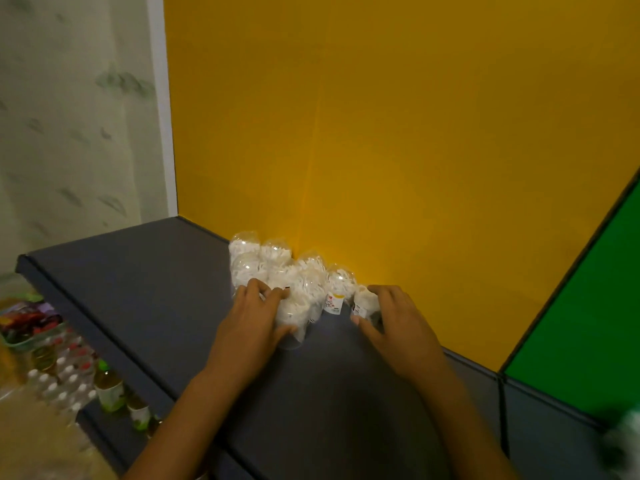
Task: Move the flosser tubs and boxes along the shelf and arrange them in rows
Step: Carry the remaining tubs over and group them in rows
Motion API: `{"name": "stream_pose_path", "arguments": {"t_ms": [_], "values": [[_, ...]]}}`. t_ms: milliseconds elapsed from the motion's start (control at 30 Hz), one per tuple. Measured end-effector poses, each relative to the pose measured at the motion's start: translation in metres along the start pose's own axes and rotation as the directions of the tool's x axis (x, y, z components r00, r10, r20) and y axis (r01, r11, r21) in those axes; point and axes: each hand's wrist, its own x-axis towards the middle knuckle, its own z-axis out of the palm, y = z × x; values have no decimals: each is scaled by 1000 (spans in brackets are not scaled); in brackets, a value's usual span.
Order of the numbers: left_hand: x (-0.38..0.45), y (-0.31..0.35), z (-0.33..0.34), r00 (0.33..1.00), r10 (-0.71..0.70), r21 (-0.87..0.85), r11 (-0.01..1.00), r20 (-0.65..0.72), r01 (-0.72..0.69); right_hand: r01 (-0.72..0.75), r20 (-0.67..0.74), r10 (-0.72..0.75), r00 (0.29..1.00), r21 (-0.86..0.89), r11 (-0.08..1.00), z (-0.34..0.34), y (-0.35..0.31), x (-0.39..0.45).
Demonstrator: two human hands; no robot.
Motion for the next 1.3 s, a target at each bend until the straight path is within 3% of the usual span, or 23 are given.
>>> {"name": "stream_pose_path", "arguments": {"t_ms": [167,267,400,500,733,900,1033,1300], "values": [[-4,11,2,1000,-5,-111,994,8,6,-39,-30,39,999,7,999,-4,8,-2],[1,15,5,999,-22,-283,959,47,35,-51,-42,52,998,15,999,-7,13,0],[15,22,5,997,-48,-638,766,58,74,-75,-39,76,996,23,997,-9,20,4],[27,31,3,998,-54,-773,632,26,54,-84,-27,85,996,49,995,-6,25,7],[50,57,17,996,-42,-849,527,-77,-43,-104,13,103,995,141,984,21,26,16],[47,64,32,998,-13,-891,452,-59,-47,-110,-11,115,993,212,971,27,35,13],[46,64,37,997,-4,-882,467,-77,-67,-117,-46,131,990,233,966,23,41,9],[46,57,42,1000,-5,-937,348,24,25,-175,-84,206,975,277,945,18,43,8]]}}
